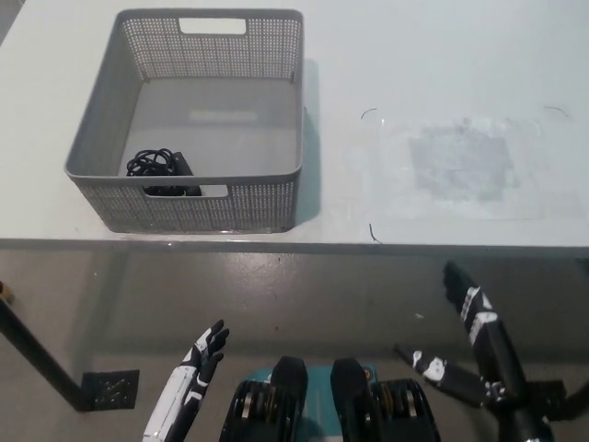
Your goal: Use the right hand to pick up a webcam and put it into a container on the left side
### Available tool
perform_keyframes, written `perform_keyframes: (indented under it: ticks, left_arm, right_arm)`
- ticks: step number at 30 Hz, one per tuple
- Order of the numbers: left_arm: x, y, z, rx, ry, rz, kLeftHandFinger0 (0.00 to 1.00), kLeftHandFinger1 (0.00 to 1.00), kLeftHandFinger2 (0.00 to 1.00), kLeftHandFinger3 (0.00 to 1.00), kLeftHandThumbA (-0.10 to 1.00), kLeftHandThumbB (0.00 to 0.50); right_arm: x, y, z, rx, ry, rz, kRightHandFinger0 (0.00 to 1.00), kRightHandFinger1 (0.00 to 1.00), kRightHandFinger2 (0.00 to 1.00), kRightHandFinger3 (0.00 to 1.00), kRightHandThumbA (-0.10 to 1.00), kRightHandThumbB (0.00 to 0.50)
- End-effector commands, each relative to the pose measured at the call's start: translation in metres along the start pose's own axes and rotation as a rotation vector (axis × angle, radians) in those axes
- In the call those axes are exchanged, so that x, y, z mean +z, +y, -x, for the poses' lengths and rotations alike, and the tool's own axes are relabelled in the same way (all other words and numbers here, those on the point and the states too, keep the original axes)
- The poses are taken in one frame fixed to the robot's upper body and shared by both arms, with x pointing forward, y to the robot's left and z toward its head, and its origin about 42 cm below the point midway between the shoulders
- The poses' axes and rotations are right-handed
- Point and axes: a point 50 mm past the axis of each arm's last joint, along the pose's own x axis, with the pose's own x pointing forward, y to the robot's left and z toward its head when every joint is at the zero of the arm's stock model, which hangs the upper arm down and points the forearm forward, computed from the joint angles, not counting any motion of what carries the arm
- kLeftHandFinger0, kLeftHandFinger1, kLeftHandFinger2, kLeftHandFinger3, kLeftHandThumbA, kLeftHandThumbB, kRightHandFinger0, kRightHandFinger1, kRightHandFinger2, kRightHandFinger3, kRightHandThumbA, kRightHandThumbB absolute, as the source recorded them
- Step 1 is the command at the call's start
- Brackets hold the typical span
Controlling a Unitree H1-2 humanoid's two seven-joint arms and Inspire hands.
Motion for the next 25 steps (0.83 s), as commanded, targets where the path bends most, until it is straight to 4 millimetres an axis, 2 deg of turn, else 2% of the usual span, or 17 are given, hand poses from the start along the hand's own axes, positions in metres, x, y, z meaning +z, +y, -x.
perform_keyframes:
  ticks: [1,2,3,6,10,17,21,25]
  left_arm:
    - [0.01,0.004,-0.011,0.04,-0.074,0.005,1.0,1.0,1.0,1.0,1.0,0.11]
    - [0.01,0.005,-0.012,0.042,-0.074,0.002,1.0,1.0,1.0,1.0,1.0,0.107]
    - [0.009,0.005,-0.013,0.048,-0.072,0.002,1.0,1.0,1.0,1.0,1.0,0.115]
    - [0.01,0.006,-0.015,0.061,-0.077,0.001,1.0,1.0,1.0,1.0,1.0,0.104]
    - [0.01,0.007,-0.015,0.064,-0.081,0.002,1.0,1.0,1.0,1.0,1.0,0.103]
    - [0.011,0.008,-0.016,0.067,-0.075,0.002,1.0,1.0,1.0,1.0,1.0,0.12]
    - [0.011,0.008,-0.015,0.067,-0.072,0.0,1.0,1.0,1.0,1.0,1.0,0.118]
    - [0.01,0.009,-0.016,0.066,-0.07,-0.001,1.0,1.0,1.0,1.0,1.0,0.118]
  right_arm:
    - [-0.007,0.006,-0.005,0.028,-0.032,-0.101,1.0,1.0,1.0,1.0,0.98,0.224]
    - [-0.013,0.006,-0.006,0.027,-0.008,-0.09,1.0,1.0,1.0,1.0,0.97,0.207]
    - [-0.018,0.007,-0.008,0.027,0.007,-0.078,1.0,1.0,1.0,1.0,0.97,0.162]
    - [-0.023,0.005,-0.016,0.036,0.018,-0.049,1.0,1.0,1.0,1.0,0.96,0.117]
    - [-0.025,0.005,-0.021,0.044,0.024,-0.032,1.0,1.0,1.0,1.0,0.97,0.13]
    - [-0.028,0.005,-0.024,0.049,0.031,-0.026,1.0,1.0,1.0,1.0,0.96,0.113]
    - [-0.028,0.006,-0.024,0.058,0.03,-0.02,1.0,1.0,1.0,1.0,0.91,0.075]
    - [-0.027,0.006,-0.028,0.07,0.035,-0.014,1.0,1.0,1.0,1.0,0.91,0.093]
